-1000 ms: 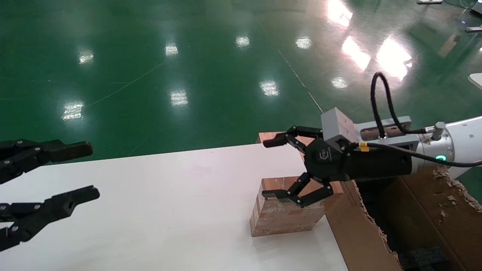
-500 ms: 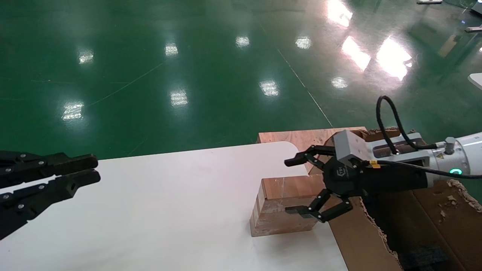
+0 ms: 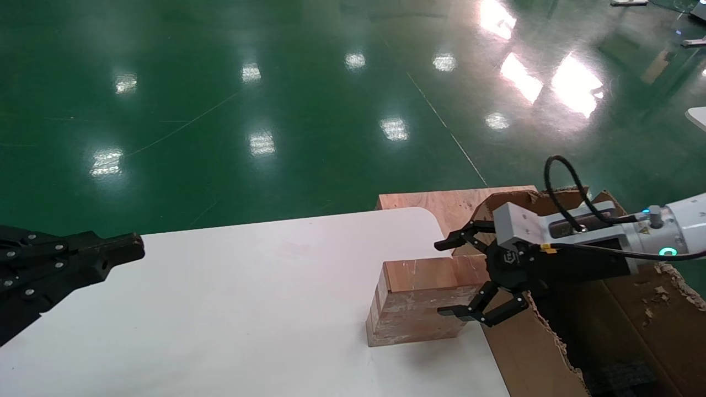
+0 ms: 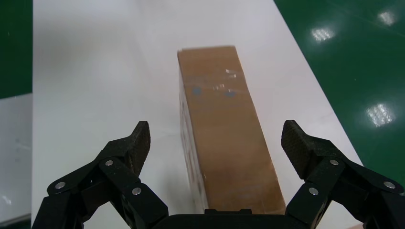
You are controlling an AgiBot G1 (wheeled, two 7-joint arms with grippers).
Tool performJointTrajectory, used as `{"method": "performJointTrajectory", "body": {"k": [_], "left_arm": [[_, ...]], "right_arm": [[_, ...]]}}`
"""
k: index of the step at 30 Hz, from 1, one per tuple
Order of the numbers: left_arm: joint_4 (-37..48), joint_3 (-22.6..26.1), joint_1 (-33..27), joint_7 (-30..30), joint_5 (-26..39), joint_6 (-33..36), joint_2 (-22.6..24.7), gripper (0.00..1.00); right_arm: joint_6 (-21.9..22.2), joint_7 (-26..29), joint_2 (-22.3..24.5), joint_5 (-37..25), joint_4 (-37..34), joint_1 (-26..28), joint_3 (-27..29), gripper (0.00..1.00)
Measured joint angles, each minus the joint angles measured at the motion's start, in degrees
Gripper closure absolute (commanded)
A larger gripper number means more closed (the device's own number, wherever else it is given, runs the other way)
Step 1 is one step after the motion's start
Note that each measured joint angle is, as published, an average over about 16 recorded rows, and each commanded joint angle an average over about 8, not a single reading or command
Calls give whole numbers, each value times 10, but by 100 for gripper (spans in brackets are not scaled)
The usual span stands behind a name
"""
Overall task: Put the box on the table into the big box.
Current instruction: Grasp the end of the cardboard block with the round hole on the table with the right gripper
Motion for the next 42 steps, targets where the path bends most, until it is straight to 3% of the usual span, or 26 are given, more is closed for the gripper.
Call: {"method": "performJointTrajectory", "body": {"k": [9,10,17,18,25,26,42], "left_arm": [[0,0,0,0,0,0,0,100],[0,0,0,0,0,0,0,91],[0,0,0,0,0,0,0,4],[0,0,0,0,0,0,0,0],[0,0,0,0,0,0,0,0],[0,0,0,0,0,0,0,0],[0,0,0,0,0,0,0,0]], "right_arm": [[-1,-36,-29,-4,-52,34,-50,0],[-1,-38,-31,-3,-56,37,-54,0],[-1,-52,-41,4,-75,52,-79,0],[-1,-53,-41,5,-77,53,-81,6],[-1,-55,-42,7,-80,57,-87,93],[-1,-55,-42,7,-80,57,-87,99],[-2,-53,-41,6,-77,53,-81,100]]}}
